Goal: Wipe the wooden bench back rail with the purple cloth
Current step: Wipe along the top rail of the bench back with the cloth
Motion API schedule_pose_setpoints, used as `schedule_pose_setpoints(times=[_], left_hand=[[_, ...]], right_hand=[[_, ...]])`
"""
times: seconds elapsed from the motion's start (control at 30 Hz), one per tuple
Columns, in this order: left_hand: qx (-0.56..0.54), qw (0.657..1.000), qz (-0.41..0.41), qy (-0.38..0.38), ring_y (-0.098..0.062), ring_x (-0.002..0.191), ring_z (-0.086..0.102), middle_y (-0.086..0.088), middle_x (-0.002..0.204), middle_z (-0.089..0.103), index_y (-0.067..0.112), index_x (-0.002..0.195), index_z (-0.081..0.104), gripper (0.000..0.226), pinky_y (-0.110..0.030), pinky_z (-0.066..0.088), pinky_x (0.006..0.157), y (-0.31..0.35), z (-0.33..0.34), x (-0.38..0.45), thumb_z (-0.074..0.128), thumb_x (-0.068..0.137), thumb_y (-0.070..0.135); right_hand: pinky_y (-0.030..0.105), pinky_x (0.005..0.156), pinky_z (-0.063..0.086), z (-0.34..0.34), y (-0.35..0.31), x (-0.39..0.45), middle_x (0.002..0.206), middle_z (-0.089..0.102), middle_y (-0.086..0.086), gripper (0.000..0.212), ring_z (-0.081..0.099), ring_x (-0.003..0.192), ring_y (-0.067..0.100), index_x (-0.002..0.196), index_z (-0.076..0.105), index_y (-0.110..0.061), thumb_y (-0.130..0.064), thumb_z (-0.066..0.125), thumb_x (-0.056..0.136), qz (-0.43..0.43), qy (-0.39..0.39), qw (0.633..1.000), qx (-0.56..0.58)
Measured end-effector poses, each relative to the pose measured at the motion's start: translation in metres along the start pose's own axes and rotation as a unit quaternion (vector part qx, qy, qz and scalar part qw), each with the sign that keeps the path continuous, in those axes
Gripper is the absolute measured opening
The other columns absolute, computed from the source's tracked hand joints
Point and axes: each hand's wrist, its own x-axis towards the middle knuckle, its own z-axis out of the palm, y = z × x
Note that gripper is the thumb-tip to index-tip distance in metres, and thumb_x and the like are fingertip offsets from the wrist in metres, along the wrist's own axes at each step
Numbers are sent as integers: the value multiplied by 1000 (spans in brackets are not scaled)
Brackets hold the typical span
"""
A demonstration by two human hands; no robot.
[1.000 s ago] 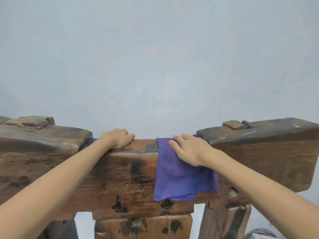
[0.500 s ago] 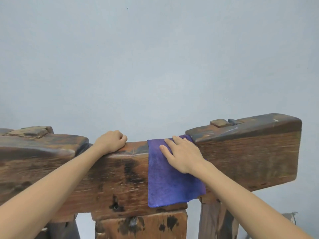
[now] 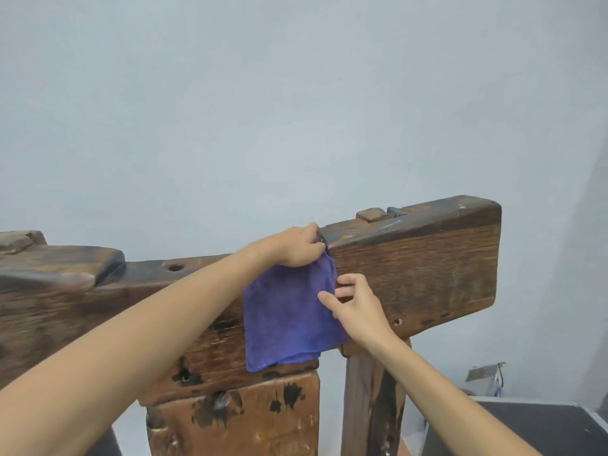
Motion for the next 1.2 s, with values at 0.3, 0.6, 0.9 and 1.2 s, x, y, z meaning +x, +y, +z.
schedule_pose_setpoints(times=[0.3,0.6,0.9,1.2], left_hand=[[99,994,-41,-36,-33,117,54,-14,133,57,8,134,42,46,-46,43,99,6,-12,-6,38,89,9],[126,969,-210,-43,-35,124,52,-17,142,51,5,139,46,61,-43,43,101,-28,-27,-31,37,95,46],[19,962,-274,-1,-32,94,64,-17,114,64,3,119,60,57,-30,46,62,-41,-45,-61,28,97,45],[-605,777,-167,39,-34,88,67,-16,96,70,4,120,59,65,-45,54,87,-47,-57,-68,47,90,60]], right_hand=[[45,85,60,11,-33,6,89,79,2,20,74,91,25,90,77,-13,-31,73,83,54,-52,994,77],[53,97,55,6,-36,4,108,77,11,43,73,103,33,118,69,-9,-29,81,82,112,-139,953,245],[48,101,51,-1,-91,43,126,66,20,51,64,117,35,142,49,-3,-19,66,97,26,-339,868,361],[40,79,59,-4,-159,96,81,70,17,23,72,76,30,79,68,-1,-16,64,95,35,-306,819,485]])
